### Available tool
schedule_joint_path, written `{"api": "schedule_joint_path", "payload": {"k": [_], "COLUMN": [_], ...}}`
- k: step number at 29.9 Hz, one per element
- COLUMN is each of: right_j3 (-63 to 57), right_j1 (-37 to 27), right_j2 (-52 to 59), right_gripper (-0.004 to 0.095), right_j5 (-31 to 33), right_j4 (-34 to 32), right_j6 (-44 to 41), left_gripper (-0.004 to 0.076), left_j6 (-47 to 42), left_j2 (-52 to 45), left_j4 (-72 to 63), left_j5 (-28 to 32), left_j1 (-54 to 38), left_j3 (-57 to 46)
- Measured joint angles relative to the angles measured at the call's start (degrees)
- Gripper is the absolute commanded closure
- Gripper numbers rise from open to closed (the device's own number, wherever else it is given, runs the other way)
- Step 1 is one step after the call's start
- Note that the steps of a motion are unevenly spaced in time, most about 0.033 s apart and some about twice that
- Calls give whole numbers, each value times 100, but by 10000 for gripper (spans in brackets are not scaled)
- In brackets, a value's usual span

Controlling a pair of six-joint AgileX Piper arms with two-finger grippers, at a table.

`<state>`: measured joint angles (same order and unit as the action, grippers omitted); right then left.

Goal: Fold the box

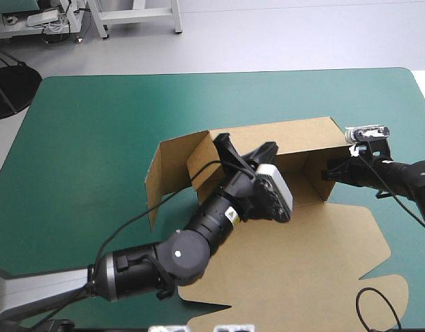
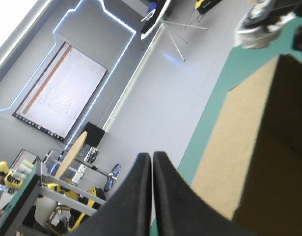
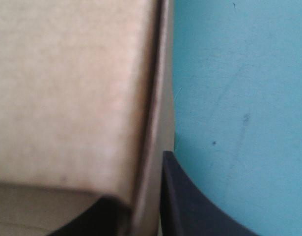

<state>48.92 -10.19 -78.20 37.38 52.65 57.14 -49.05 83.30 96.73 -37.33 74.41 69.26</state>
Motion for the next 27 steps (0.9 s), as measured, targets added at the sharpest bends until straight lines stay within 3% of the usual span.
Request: {"api": "schedule_joint_path", "payload": {"k": [6,14,20,27], "right_j3": [0,263,839,1730], "right_j1": [0,0,41,218], "right_j2": [0,-49,-126,-256], "right_gripper": [906,907,906,906], "right_j5": [0,182,692,1447], "right_j4": [-5,-398,-1098,-1678], "right_j6": [-5,-338,-970,-1917], "left_gripper": [729,729,729,729], "left_j6": [-323,-740,-778,-645], "left_j2": [-295,-559,-657,-657], "left_j4": [12,-141,-1403,-3010], "left_j5": [759,1169,1729,1903], "left_j1": [-943,-2447,-3945,-5411], "left_j3": [65,475,517,517]}}
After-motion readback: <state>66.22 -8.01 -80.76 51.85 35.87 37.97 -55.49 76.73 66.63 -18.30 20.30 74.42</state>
